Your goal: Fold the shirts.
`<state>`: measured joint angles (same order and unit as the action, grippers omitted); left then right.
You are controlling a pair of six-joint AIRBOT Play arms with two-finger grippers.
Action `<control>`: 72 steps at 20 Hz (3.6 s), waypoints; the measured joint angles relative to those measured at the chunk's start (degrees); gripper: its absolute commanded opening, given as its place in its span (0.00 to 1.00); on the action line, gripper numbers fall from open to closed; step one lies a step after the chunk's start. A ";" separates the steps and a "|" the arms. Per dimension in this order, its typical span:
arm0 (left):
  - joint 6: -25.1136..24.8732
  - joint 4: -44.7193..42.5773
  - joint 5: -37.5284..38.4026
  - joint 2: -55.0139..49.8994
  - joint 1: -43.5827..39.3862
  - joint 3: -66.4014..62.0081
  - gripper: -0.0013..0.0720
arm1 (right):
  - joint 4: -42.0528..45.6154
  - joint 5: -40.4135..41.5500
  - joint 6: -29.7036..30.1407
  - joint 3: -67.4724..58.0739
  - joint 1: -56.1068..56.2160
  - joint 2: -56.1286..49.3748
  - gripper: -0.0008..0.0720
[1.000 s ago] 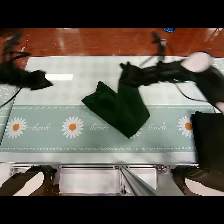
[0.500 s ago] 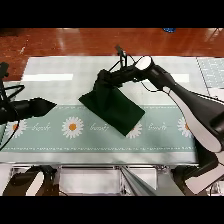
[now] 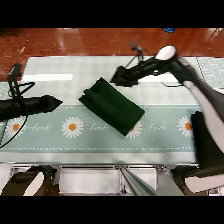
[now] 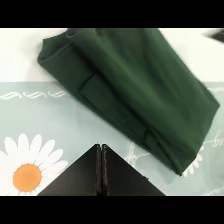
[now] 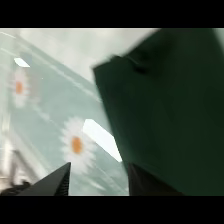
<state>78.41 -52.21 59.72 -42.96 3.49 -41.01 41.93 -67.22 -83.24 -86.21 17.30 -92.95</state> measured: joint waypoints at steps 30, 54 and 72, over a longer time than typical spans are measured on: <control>-1.20 0.39 -0.66 -3.61 -0.63 0.09 0.05 | -17.64 28.50 8.15 35.93 1.79 14.05 0.04; -1.20 0.39 -5.62 -3.80 -7.34 0.09 0.05 | 10.99 -28.22 -15.17 -28.04 -48.35 18.86 0.04; -1.16 0.46 -13.22 -9.53 -9.49 0.09 0.05 | 56.81 -32.06 -13.27 25.33 -77.88 52.74 0.58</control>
<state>77.25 -51.75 46.50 -52.49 -6.00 -40.93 98.74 -99.29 -96.51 -60.88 -60.58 -40.21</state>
